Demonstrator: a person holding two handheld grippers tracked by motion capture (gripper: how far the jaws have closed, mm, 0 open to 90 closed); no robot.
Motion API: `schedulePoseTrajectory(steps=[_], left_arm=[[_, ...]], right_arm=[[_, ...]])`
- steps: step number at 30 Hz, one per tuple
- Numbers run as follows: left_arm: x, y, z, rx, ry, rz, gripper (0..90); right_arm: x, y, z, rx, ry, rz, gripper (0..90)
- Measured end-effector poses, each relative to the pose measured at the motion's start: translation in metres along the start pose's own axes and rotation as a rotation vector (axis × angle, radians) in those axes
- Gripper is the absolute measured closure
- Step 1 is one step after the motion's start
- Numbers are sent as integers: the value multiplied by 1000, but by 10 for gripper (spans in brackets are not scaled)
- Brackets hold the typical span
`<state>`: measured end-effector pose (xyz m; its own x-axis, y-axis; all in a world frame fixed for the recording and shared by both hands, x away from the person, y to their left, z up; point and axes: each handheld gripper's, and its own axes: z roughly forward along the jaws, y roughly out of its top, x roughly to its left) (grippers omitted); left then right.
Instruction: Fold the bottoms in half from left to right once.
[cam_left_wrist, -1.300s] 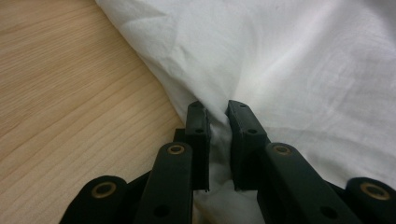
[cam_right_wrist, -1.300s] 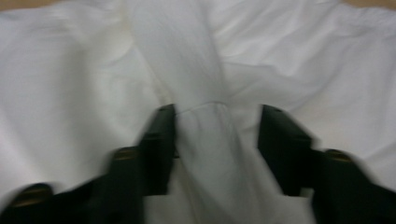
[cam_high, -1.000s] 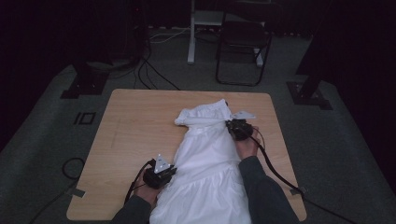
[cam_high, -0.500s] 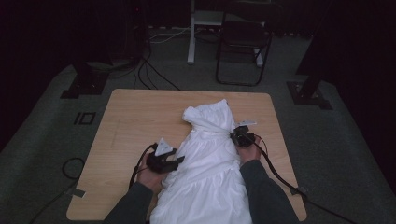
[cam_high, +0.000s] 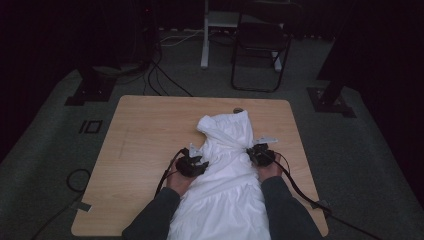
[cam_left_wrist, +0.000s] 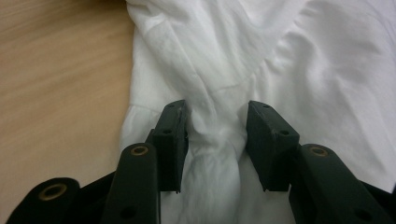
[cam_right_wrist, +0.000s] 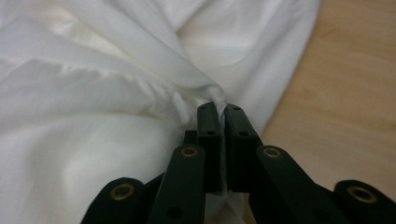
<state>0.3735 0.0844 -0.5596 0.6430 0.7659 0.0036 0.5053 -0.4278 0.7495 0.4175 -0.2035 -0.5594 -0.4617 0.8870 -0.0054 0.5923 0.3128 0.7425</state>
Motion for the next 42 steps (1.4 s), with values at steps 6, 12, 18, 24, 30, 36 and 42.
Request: schedulePoseTrajectory(steps=[6,12,18,24,30,36,42], left_arm=[[-23,-30,-28,-22,-22,30,587],[-25,-33,-31,-20,-29,39,587],[-25,-33,-31,-20,-27,42,587],[-25,-33,-31,-20,-27,42,587],[-25,-33,-31,-20,-27,40,587],[-25,-33,-31,-19,-28,40,587],[-26,-33,-31,-17,-23,45,587]], right_arm=[[22,-26,-29,20,43,-29,856],[32,-19,-49,-28,54,-110,550],[51,17,-41,-97,116,-181,445],[78,46,-28,-128,115,-234,421],[70,50,-39,-156,131,-227,415],[91,64,-21,-138,223,-292,371],[104,67,15,-33,256,-340,532]])
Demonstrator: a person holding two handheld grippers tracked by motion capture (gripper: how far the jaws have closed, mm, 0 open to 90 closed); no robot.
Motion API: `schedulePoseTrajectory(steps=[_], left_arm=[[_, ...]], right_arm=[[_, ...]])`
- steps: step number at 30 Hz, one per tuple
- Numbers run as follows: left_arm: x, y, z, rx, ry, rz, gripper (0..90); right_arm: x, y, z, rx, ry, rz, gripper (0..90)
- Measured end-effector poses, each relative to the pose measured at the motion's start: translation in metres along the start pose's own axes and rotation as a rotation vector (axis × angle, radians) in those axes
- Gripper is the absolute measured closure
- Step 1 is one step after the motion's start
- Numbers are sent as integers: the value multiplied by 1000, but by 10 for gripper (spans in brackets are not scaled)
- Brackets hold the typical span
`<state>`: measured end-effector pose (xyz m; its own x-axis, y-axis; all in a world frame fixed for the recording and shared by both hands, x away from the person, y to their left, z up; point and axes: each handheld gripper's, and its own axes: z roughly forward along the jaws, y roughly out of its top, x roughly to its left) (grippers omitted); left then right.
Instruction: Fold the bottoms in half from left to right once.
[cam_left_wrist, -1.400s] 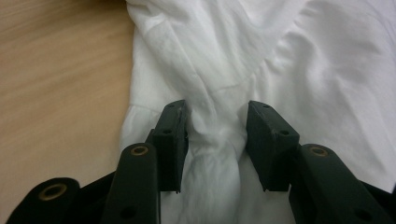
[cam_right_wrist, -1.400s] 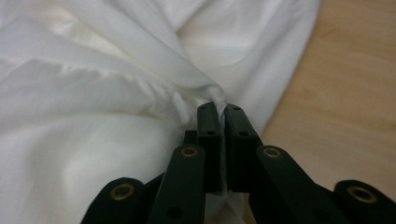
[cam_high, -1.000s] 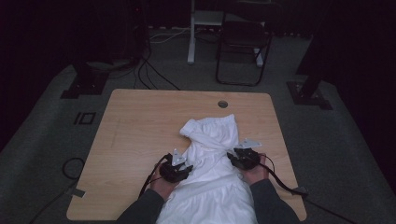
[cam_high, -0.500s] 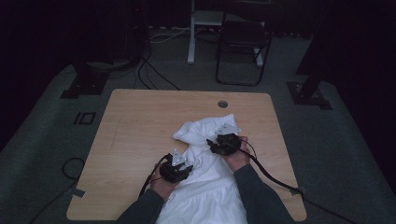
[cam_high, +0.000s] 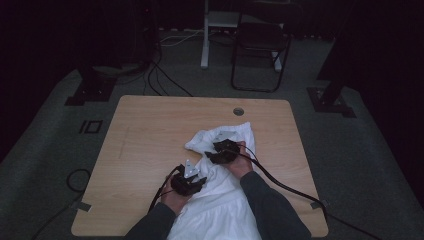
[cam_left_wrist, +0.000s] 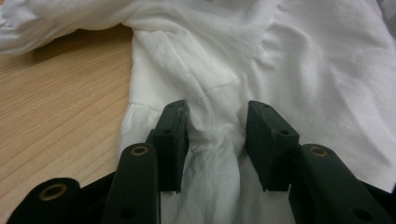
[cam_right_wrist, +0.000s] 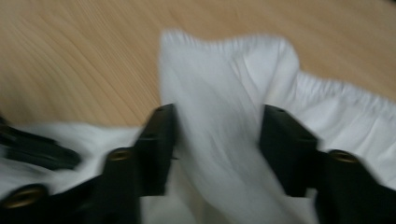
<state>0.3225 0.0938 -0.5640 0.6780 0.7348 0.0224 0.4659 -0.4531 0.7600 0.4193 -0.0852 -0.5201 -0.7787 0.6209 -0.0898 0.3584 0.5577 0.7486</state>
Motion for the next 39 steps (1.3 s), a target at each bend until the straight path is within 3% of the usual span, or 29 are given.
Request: schedulePoseTrajectory(steps=[1,2,4,6,8,10,13,18,22,27,29,32,36,39], left_arm=[[0,0,0,0,1,0,587],[-1,0,0,-2,4,1,588],[-2,-1,0,-5,13,6,587],[-3,-1,-1,-7,17,15,587],[-5,-1,-1,-7,15,20,585],[-5,-2,-2,-9,5,20,581],[-10,-1,-1,-7,-5,32,569],[-9,-1,-1,-2,-20,20,555],[0,11,-8,-12,-19,26,496],[14,52,-11,-92,23,42,466],[21,68,5,-87,38,38,465],[28,80,32,-60,59,34,469],[35,75,66,8,68,-21,470],[34,66,71,9,72,-44,471]], right_arm=[[-3,-2,2,15,-8,-10,673],[-6,-3,-1,4,-16,-4,754],[-21,-5,-17,-81,-43,88,876],[-36,-6,-37,-153,-98,175,888],[-56,-11,-57,-192,-219,230,890],[-76,-22,-72,-210,-296,312,891],[-99,-43,-71,-152,-318,405,889],[-105,-75,-40,-19,-331,467,870],[-98,-85,-30,52,-349,442,843],[-99,-86,-32,67,-349,458,790],[-99,-86,-32,64,-350,465,791],[-99,-88,-32,53,-349,467,790],[-99,-91,-32,31,-340,479,785],[-95,-91,-33,26,-333,483,785]])
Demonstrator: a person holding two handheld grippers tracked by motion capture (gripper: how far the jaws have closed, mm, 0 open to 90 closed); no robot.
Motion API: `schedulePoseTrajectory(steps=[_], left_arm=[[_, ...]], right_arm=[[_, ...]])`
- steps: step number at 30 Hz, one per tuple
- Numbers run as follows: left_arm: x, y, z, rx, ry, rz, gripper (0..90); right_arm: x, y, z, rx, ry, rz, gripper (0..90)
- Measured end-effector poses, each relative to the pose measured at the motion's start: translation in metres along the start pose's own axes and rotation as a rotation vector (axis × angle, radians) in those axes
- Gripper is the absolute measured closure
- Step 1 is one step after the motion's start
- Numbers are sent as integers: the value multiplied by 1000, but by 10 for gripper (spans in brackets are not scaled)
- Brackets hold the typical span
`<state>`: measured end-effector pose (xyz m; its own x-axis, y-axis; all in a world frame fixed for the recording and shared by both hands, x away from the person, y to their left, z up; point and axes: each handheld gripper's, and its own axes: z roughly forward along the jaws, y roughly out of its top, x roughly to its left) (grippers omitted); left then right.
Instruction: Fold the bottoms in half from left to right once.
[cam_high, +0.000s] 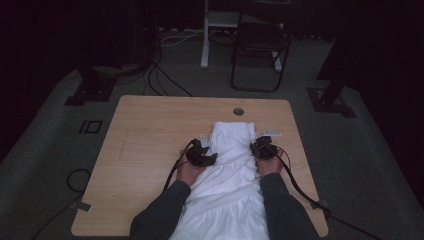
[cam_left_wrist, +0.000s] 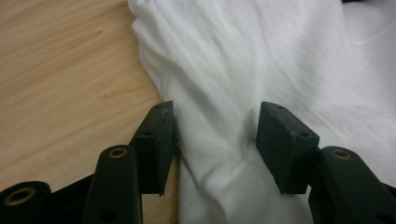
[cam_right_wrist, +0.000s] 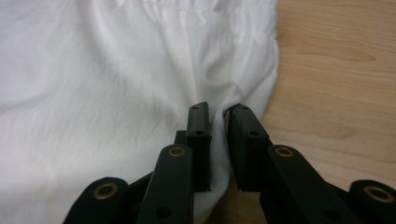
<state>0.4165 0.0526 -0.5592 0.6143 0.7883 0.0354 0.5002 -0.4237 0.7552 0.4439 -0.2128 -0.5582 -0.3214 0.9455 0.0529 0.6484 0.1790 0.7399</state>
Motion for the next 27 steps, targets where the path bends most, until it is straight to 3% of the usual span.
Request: schedulePoseTrajectory(steps=[3,8,13,16,20,27], left_arm=[[-1,-7,-6,-3,21,-19,472],[-12,-24,-24,-10,62,8,477],[-19,-44,-47,-9,71,1,478],[-19,-52,-55,-8,63,-16,477],[-16,-64,-67,1,29,-69,477],[-13,-66,-82,-9,-32,-84,451]], right_arm=[[9,-6,-5,-2,16,-7,782],[25,-22,-17,-22,43,-31,777],[42,-38,-30,-31,85,-55,768],[49,-43,-32,-44,98,-65,767],[59,-46,-34,-49,114,-86,766],[66,-47,-33,-56,114,-111,769]])
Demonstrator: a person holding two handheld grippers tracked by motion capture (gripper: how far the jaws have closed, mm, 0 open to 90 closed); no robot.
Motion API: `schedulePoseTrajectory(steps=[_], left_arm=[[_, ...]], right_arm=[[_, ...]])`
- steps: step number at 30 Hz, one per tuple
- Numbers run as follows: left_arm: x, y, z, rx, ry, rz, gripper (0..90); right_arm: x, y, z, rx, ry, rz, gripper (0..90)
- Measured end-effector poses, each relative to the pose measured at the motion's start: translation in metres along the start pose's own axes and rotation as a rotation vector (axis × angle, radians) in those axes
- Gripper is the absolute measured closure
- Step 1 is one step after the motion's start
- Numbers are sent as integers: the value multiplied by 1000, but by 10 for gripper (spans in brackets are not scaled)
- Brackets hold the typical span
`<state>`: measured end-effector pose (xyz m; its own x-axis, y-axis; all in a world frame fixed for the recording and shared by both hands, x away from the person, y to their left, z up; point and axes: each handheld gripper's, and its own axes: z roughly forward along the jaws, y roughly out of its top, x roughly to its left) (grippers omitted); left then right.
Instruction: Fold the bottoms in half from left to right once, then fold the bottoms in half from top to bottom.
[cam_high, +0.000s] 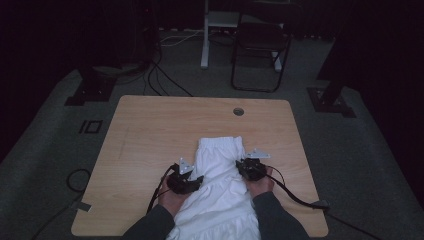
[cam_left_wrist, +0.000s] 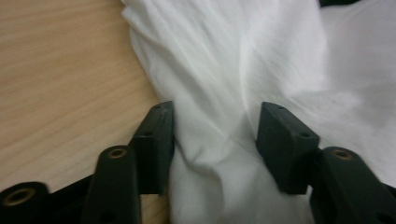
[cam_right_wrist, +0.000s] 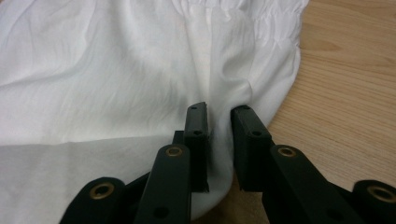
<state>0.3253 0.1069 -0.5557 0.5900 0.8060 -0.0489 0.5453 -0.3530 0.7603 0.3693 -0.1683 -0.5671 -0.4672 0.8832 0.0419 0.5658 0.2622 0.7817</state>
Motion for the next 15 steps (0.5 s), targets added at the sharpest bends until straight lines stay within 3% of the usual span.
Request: schedulePoseTrajectory(steps=[4,6,9,12,15], left_arm=[[10,24,-10,-70,2,6,396],[16,39,-6,-74,-4,4,362],[28,54,16,-37,-18,-25,333],[34,54,42,25,-6,-33,333],[34,50,53,42,-12,-35,333]], right_arm=[[0,-1,0,-5,0,-1,769],[0,-1,0,-5,-1,-1,769],[0,0,0,-1,3,2,769],[-1,0,0,1,4,2,769],[-1,0,0,2,8,3,766]])
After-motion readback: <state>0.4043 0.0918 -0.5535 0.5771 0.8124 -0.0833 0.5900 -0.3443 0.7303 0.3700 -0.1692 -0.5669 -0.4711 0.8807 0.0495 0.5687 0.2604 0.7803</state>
